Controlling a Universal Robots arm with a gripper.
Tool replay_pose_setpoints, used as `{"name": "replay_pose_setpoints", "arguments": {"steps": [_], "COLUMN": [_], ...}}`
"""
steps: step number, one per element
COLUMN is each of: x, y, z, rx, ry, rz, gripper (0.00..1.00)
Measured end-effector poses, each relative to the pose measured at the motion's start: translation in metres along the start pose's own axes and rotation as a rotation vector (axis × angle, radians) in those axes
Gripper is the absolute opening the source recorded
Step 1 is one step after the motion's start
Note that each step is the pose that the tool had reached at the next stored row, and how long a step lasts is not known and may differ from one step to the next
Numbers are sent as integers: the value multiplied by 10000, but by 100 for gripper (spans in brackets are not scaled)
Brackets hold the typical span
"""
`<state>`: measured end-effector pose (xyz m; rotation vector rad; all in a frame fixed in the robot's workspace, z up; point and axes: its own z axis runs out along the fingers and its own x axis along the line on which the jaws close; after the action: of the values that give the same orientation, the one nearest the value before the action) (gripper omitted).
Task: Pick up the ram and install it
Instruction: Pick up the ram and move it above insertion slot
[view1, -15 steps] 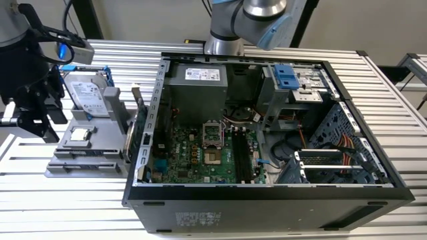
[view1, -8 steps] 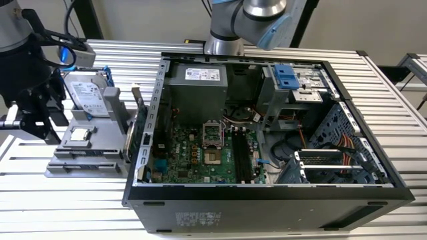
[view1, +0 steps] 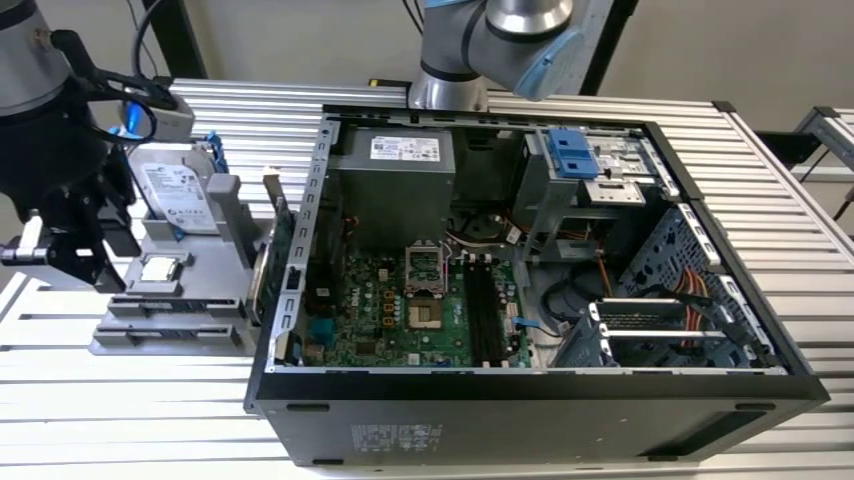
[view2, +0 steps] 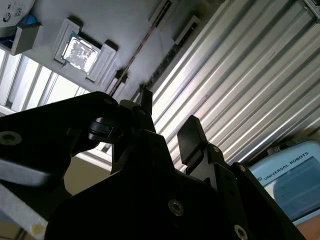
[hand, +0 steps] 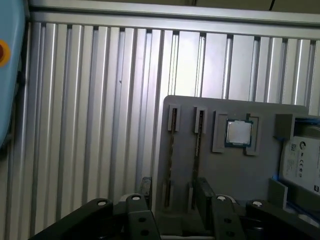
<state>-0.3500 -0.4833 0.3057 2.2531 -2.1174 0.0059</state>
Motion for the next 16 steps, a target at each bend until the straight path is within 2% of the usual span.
{"name": "replay_pose_setpoints", "arguments": {"steps": [16], "x": [13], "y": [-26], "z": [133], "rx": [-4], "ry": [-4], "rz": [112], "gripper": [100]}}
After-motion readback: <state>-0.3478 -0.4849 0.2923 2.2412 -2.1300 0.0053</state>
